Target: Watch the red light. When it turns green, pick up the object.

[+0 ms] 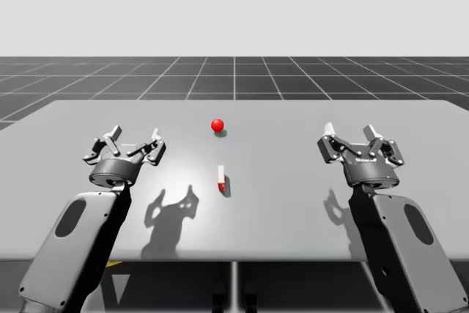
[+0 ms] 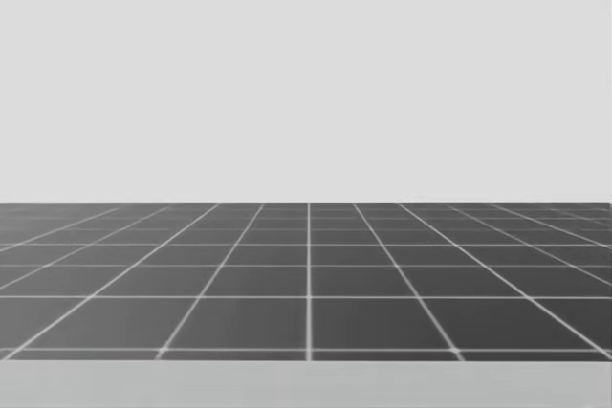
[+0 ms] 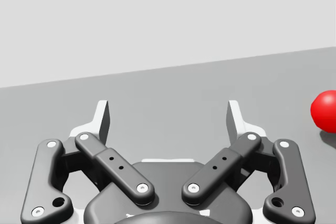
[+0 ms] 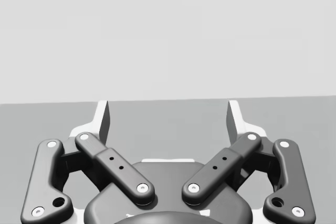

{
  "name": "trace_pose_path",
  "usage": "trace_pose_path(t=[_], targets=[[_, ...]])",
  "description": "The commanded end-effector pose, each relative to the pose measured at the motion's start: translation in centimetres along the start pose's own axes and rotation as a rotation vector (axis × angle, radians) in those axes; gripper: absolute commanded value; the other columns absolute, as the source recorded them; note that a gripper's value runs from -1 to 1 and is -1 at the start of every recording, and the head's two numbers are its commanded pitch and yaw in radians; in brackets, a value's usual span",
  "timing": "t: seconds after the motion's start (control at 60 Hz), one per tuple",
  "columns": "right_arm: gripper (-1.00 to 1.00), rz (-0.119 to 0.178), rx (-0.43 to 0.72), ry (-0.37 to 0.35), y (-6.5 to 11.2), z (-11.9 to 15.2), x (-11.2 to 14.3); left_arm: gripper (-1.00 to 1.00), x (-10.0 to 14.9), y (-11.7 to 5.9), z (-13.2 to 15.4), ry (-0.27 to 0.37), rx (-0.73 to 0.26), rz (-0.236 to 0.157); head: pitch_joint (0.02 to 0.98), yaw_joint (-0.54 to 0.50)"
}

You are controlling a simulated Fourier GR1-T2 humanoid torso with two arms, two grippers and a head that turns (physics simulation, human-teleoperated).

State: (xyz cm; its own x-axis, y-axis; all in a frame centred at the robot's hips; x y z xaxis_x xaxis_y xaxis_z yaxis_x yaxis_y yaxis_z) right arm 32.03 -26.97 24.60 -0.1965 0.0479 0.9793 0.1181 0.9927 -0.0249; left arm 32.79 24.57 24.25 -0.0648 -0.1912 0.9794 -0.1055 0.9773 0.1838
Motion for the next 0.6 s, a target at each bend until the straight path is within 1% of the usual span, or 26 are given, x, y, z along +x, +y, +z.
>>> trace_pose_path(t=[0.017, 0.05, 0.083, 0.1, 0.133, 0.167, 0.283, 0.333, 0.367, 0.6], targets=[[-1.00, 0.009, -0.019, 0.003, -0.10, -0.05, -0.35, -1.00, -0.33, 0.07, -0.20, 0.007, 0.001, -0.006, 0.093, 0.01], [-1.00, 0.009, -0.018, -0.001, -0.05, -0.03, -0.30, -1.00, -0.33, 0.07, -0.20, 0.007, 0.001, -0.006, 0.094, 0.01], [-1.00, -0.005, -0.018, -0.005, -0.04, -0.07, -0.10, -1.00, -0.33, 0.08, -0.21, 0.007, 0.002, -0.006, 0.098, 0.01], [-1.00, -0.006, -0.021, -0.006, -0.05, -0.10, -0.02, -1.00, -0.33, 0.09, -0.21, 0.007, 0.002, -0.005, 0.101, 0.01], [-1.00, 0.001, -0.009, -0.002, -0.05, -0.07, 0.08, -1.00, -0.33, 0.09, -0.21, 0.007, 0.002, -0.005, 0.106, 0.01], [-1.00, 0.002, -0.012, -0.003, -0.04, -0.02, 0.12, -1.00, -0.33, 0.09, -0.21, 0.007, 0.002, -0.005, 0.118, 0.01], [-1.00, 0.007, -0.006, 0.001, 0.00, 0.02, 0.18, -1.00, -0.34, 0.06, -0.19, 0.007, 0.002, -0.006, 0.199, 0.00], [-1.00, -0.001, 0.018, 0.016, -0.02, -0.01, 0.22, -1.00, -0.34, 0.06, -0.19, 0.007, 0.002, -0.006, 0.224, 0.00], [-1.00, 0.006, 0.005, 0.011, 0.00, 0.01, 0.23, -1.00, -0.34, 0.06, -0.19, 0.007, 0.002, -0.006, 0.250, 0.00], [-1.00, 0.011, 0.010, 0.012, 0.02, 0.02, 0.23, -1.00, -0.46, -0.03, -0.25, 0.007, -0.005, -0.021, 0.404, 0.00]])
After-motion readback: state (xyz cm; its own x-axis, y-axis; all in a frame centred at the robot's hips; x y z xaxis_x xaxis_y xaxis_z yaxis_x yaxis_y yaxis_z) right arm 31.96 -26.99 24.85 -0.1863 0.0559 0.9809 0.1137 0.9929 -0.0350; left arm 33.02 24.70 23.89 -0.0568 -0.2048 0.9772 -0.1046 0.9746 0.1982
